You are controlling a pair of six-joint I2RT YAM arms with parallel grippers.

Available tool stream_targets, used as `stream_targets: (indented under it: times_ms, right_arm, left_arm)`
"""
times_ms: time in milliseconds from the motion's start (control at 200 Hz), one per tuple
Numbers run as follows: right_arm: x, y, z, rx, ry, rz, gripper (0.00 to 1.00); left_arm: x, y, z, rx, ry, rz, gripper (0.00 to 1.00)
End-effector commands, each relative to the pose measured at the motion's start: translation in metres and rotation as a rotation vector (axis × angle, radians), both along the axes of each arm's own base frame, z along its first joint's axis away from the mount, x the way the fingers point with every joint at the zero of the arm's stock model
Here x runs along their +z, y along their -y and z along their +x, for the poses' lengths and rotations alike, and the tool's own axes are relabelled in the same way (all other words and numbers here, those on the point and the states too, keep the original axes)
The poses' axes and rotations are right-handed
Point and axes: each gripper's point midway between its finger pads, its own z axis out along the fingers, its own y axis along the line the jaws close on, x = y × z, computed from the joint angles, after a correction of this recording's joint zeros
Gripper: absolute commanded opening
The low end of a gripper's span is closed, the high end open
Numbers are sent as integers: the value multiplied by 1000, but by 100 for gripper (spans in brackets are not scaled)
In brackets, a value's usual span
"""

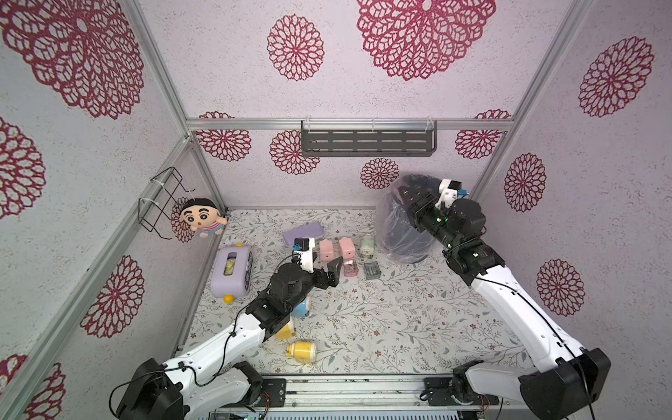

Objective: Take out the pencil sharpener tray and clean the shavings
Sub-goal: Place the container at the center of the board.

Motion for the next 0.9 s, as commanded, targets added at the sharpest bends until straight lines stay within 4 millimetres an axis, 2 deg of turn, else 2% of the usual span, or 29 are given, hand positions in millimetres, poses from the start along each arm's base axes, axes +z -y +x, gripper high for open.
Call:
stream_targets:
  times_ms: [0, 265, 435, 530, 740, 896]
  right_arm:
    - [-15, -19, -25, 85, 193, -205, 42]
    - [-120, -46, -50, 128, 152, -384, 41]
    - [-177, -73, -60, 138, 85, -522, 41]
    - [-199, -92, -63, 138, 55, -602, 40]
    - [-229, -136, -63, 132, 19, -755, 41]
    - [-258, -165, -57, 123, -25, -894, 41]
  left_arm:
    - [-9, 4, 0, -6, -5, 19, 97]
    - [-25, 0, 14, 26, -69, -9, 97]
    - [-45, -28, 34, 98, -180, -105, 97]
    - [-58, -49, 44, 143, -238, -185, 97]
    - [-82, -101, 57, 275, -335, -312, 97]
    - [-84, -111, 59, 293, -351, -308, 97]
